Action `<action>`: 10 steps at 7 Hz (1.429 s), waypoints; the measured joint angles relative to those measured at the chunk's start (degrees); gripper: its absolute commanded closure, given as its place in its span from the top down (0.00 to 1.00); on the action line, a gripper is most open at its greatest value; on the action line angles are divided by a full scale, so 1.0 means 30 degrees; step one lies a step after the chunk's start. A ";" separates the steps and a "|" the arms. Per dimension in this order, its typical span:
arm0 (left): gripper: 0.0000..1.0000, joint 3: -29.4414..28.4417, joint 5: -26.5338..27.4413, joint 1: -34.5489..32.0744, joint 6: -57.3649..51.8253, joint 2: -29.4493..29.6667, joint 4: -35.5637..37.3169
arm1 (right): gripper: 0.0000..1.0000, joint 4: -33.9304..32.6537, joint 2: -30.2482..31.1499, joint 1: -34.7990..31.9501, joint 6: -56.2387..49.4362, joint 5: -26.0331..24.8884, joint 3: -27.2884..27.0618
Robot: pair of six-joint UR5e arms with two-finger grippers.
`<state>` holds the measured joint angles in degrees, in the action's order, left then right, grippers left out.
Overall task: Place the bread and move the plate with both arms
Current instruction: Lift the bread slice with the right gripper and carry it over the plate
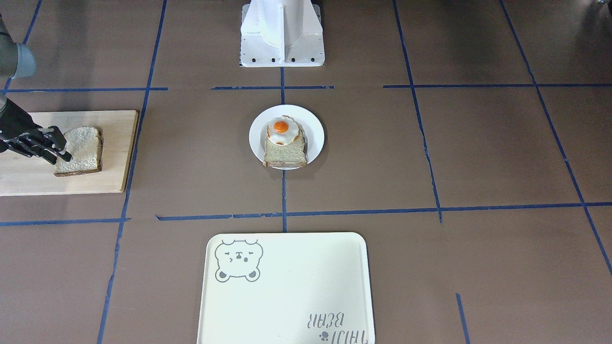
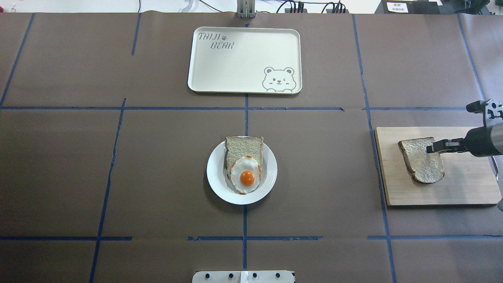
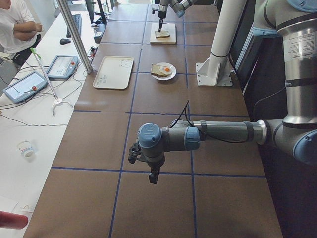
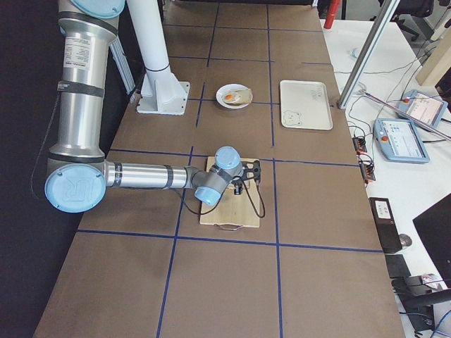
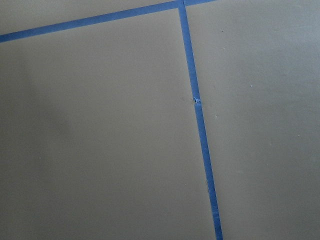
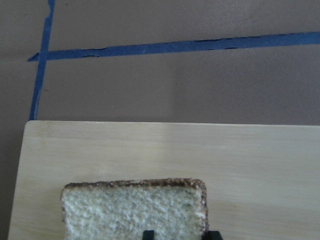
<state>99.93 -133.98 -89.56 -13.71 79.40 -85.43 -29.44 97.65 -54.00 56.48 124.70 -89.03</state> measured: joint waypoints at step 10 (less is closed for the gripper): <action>1.00 0.0191 0.0010 -0.0001 0.0000 0.0126 -0.0029 | 0.00 -0.1034 -0.1044 -0.1801 0.0205 0.4002 -0.2039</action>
<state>100.51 -133.94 -89.56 -13.71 79.77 -85.52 -32.55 94.52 -59.40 57.09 136.70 -95.15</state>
